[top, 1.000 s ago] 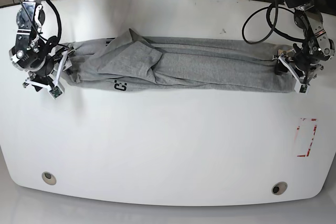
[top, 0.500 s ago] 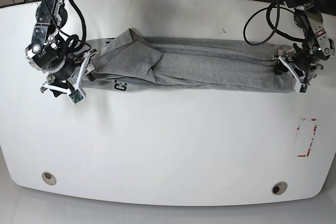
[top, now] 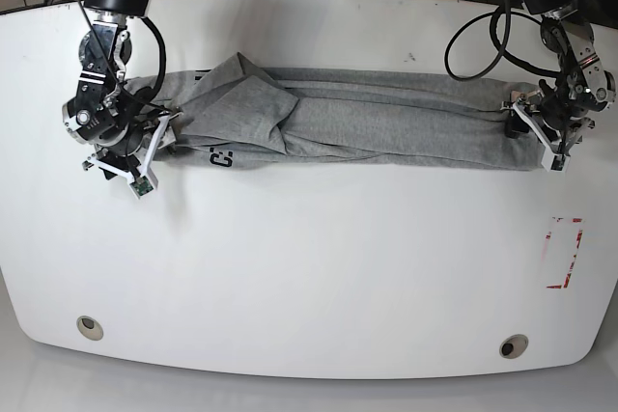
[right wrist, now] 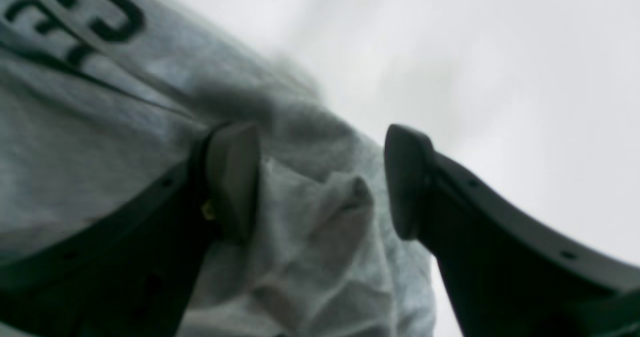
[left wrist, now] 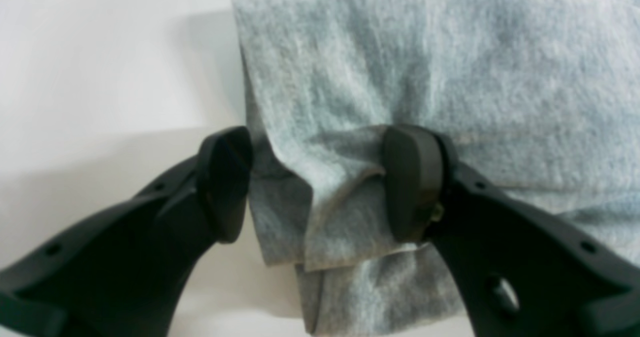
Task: Fold the T-shirt properly
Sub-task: 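Hold the strip end with the right gripper and straighten it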
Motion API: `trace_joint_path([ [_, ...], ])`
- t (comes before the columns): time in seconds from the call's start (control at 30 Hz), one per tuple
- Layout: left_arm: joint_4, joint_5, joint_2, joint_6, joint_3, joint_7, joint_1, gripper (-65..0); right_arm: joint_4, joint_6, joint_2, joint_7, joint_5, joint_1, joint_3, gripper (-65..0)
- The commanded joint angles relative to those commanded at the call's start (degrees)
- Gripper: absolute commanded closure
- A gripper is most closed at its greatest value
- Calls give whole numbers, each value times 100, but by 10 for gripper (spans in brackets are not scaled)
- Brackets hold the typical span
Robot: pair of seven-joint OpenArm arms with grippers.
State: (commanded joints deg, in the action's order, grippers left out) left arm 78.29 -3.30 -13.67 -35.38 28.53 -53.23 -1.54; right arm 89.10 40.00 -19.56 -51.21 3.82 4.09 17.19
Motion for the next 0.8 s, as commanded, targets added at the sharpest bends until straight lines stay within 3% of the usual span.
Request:
trace_joint_path([
  [0.47, 0, 0, 0, -9, 0, 0, -9, -390, -132, 0, -677, 9, 185, 9, 440, -373],
  [0.8, 0, 0, 9, -9, 0, 0, -9, -390, -35, 0, -844, -9, 193, 88, 448, -373],
])
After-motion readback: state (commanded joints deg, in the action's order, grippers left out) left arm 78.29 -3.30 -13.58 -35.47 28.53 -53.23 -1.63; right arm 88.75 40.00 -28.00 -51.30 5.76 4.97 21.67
